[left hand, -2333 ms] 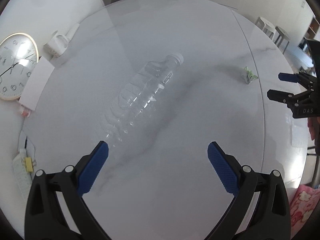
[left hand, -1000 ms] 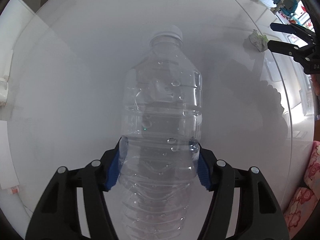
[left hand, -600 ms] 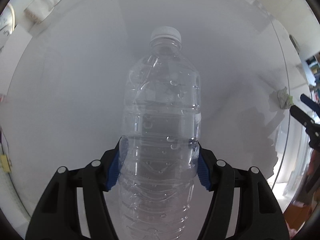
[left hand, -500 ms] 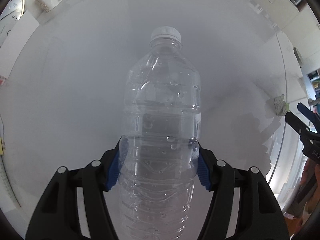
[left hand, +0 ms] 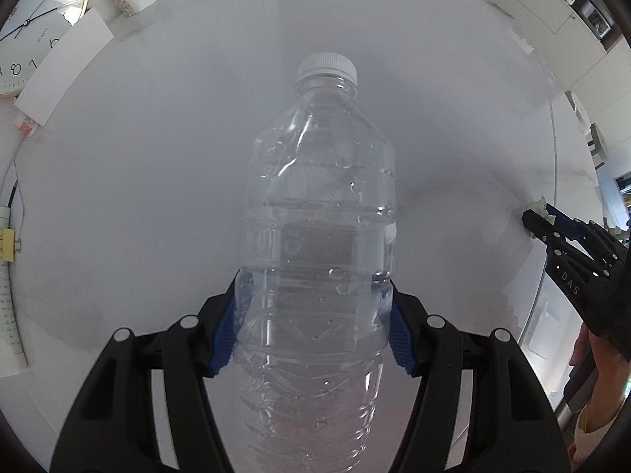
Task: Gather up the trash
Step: 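Grasp the clear water bottle with the left gripper while the right gripper grasps the green paper, then carry the bottle and green paper over the white bin and release both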
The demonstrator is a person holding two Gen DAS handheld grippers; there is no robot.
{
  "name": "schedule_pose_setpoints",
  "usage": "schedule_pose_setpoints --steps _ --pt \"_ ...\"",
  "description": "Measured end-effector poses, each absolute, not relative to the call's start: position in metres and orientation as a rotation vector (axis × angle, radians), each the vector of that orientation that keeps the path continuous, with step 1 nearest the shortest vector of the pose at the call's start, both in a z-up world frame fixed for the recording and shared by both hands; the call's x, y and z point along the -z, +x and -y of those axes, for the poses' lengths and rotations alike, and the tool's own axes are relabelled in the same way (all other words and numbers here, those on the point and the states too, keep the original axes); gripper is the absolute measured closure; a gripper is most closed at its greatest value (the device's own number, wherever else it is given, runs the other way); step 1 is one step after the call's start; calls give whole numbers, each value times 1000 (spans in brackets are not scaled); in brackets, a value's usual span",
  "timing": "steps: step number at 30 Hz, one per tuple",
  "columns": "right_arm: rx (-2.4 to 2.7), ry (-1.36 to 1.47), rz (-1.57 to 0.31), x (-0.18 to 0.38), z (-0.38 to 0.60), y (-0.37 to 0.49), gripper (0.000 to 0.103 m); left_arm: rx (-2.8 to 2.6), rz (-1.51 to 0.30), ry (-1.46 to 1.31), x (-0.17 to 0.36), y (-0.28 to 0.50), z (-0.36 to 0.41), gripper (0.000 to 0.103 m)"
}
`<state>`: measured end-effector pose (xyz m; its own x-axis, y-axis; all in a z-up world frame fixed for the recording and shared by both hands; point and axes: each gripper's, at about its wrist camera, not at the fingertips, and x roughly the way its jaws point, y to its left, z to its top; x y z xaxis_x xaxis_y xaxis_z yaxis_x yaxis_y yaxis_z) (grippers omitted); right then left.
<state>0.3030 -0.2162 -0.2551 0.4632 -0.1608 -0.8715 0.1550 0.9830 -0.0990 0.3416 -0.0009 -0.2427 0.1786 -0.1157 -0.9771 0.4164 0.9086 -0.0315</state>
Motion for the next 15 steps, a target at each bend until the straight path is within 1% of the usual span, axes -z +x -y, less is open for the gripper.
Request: schedule_pose_setpoints --steps 3,7,9,15 --pt "174 17 -1061 247 218 295 72 379 -1336 266 243 329 16 42" --pt "154 53 -1016 224 221 271 73 374 -1315 265 224 307 17 42" --pt "140 60 -996 211 223 254 73 378 -1303 264 204 291 11 42" --pt "129 98 -944 175 234 175 72 418 -1264 281 177 234 18 42"
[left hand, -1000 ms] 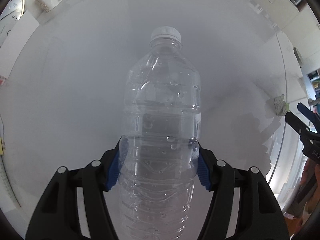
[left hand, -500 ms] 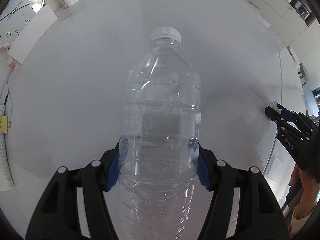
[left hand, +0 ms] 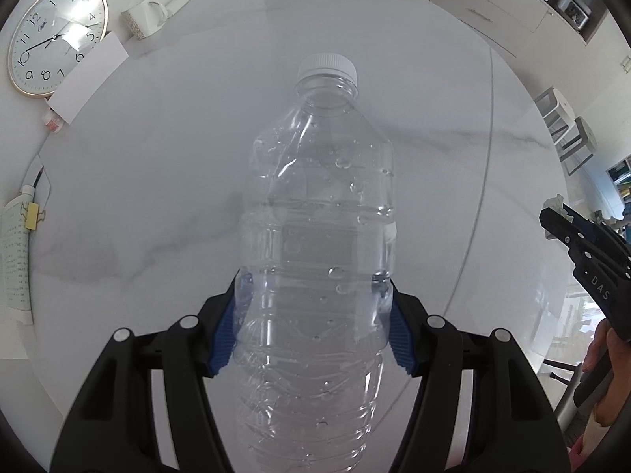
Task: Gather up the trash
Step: 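Carry the bottle and green paper over the white bin and release both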
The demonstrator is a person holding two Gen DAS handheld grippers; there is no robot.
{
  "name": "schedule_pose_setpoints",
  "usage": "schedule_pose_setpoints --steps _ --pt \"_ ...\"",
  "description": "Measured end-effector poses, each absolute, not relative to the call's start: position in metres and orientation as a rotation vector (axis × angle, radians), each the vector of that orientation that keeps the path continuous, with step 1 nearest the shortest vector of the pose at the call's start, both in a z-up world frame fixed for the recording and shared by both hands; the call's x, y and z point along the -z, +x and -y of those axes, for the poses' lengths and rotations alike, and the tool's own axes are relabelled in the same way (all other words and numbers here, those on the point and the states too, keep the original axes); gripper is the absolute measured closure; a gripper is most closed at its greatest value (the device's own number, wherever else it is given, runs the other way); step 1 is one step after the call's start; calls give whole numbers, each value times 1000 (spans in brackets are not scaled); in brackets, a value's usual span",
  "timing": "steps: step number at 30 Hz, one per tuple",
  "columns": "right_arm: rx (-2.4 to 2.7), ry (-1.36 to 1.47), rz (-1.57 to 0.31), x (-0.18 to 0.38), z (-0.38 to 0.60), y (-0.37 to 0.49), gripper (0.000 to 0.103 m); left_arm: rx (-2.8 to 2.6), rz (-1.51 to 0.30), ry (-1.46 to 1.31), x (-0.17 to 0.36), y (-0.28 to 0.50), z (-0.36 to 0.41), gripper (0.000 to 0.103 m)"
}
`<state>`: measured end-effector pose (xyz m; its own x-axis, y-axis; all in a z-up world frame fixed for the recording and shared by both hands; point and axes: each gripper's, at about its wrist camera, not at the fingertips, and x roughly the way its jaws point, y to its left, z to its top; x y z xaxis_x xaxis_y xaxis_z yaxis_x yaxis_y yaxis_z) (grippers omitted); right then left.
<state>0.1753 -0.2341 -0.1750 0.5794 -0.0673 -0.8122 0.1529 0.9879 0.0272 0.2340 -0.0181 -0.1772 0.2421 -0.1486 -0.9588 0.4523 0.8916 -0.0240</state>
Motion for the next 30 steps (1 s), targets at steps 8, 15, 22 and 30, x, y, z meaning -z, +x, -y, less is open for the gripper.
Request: schedule_pose_setpoints --steps 8,15,22,30 --pt "256 150 -931 168 269 40 72 597 -1238 327 159 129 54 42" --pt "381 271 -961 191 291 -58 72 754 -1248 391 162 49 88 42" --pt "418 320 -1019 235 318 -96 72 813 -1243 455 167 0 113 42" --pt "373 373 -1114 313 364 -98 70 797 -1246 535 180 -28 141 42"
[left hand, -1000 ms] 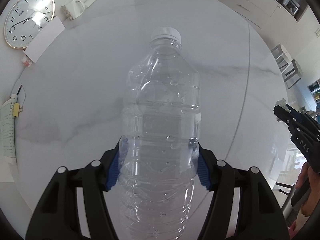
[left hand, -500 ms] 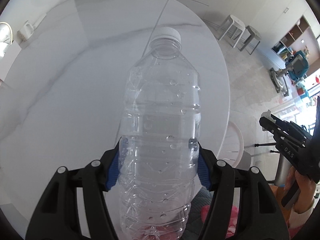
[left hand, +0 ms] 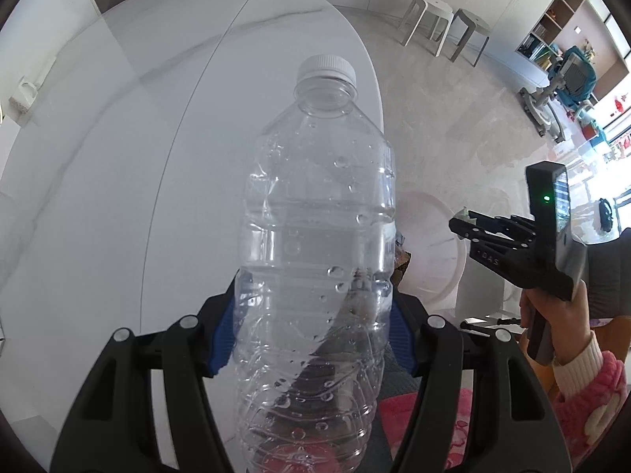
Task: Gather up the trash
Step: 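Carry the bottle and green paper over the white bin and release both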
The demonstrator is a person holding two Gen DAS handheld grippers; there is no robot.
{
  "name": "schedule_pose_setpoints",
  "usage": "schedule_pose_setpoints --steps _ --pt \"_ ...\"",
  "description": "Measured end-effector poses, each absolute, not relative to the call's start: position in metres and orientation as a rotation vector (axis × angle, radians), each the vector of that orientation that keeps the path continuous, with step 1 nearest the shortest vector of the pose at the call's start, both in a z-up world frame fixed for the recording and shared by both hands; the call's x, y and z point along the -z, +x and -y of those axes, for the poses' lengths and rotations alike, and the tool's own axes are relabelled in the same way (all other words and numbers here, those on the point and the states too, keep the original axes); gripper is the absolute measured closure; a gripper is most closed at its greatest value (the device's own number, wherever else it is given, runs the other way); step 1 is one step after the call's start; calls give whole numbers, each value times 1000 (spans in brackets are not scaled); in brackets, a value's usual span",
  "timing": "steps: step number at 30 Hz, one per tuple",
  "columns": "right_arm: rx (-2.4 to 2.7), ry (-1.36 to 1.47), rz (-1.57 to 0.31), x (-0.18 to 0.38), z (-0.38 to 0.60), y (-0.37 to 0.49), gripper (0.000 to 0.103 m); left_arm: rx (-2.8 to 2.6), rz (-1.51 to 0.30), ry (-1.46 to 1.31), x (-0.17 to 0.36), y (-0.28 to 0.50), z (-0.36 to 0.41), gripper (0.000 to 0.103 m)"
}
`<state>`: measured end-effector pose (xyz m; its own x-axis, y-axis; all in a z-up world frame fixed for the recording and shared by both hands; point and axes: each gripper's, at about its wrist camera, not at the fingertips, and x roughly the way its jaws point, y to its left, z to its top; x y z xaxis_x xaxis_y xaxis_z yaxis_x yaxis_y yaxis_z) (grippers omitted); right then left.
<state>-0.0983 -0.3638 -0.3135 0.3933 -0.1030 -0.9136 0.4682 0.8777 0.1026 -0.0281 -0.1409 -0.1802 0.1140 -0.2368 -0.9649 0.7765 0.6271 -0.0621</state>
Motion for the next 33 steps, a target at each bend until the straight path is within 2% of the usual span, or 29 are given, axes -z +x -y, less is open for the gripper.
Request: schedule_pose_setpoints --steps 3,6,8,10,11,15,21,26,29,31,33 --pt "336 372 -1167 341 381 -91 66 776 -1271 550 192 -39 162 42" --pt "283 373 -1229 358 395 -86 43 771 -1299 555 203 -50 186 42" --pt "239 355 -1241 357 402 -88 38 784 -1322 566 211 -64 206 42" --pt "216 305 -1238 349 410 -97 25 794 -1348 597 223 -77 227 42" --pt "219 276 -1235 345 411 -105 23 800 -1367 608 230 -83 238 42" --pt "218 220 -1213 321 442 -125 20 829 -1479 644 268 -104 276 42" --pt "276 236 -1182 298 494 -161 19 831 -1682 755 360 -108 337 42" --pt "306 245 -1157 288 514 -186 19 827 -1759 904 432 -109 365 41" --pt "302 252 -1162 290 516 -195 19 803 -1775 954 456 -112 377 30" --pt "292 253 -1168 291 515 -197 19 792 -1764 962 461 -114 379 28" --pt "275 256 -1174 295 512 -198 19 772 -1762 941 460 -114 376 17"
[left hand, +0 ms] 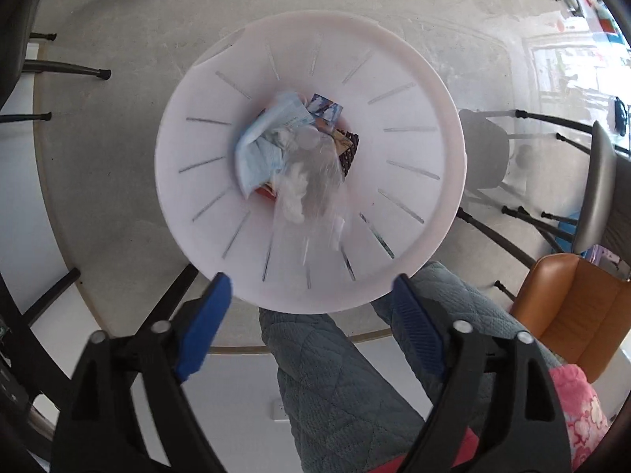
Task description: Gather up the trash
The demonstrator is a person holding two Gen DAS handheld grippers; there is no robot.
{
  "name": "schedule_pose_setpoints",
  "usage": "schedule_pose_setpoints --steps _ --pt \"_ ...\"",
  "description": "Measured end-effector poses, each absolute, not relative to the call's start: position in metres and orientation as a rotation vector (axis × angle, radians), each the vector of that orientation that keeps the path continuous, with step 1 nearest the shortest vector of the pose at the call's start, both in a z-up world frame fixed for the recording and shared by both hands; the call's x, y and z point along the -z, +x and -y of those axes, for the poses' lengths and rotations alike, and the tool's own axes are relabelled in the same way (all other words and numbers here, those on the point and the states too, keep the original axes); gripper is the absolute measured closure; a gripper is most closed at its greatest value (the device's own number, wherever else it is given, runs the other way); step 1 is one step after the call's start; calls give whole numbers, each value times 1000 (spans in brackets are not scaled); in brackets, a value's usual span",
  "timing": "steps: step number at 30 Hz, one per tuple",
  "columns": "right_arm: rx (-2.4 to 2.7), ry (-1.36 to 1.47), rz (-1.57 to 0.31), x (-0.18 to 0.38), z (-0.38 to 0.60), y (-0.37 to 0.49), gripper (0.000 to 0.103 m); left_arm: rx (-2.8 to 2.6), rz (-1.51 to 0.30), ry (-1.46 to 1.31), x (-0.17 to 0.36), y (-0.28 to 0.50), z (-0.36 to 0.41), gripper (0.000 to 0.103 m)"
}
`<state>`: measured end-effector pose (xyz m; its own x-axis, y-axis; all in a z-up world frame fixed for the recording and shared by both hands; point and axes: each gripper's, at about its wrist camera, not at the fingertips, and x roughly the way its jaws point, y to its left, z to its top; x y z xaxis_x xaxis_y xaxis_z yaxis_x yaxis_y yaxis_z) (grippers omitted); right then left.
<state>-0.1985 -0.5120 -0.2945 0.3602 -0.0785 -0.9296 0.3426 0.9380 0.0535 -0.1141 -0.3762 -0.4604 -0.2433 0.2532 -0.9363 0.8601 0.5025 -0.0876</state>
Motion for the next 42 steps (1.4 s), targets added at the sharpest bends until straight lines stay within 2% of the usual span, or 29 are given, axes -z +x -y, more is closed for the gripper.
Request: schedule_pose_setpoints --steps 3,7,14,20,28,42 --pt "255 258 -1179 295 506 -198 19 752 -1748 918 452 -118 370 16" --pt "226 245 -1159 287 496 -194 19 728 -1650 862 412 -124 363 16" --pt "175 208 -1070 250 468 -173 13 639 -1361 648 280 -117 322 11" --pt "75 135 -921 179 425 -141 3 452 -1106 479 163 -101 261 8" --pt "-75 -39 -690 65 350 -99 2 201 -863 262 46 -77 175 8" --pt "-227 -96 -327 -96 292 -86 2 -38 -497 147 -111 -78 93 8"
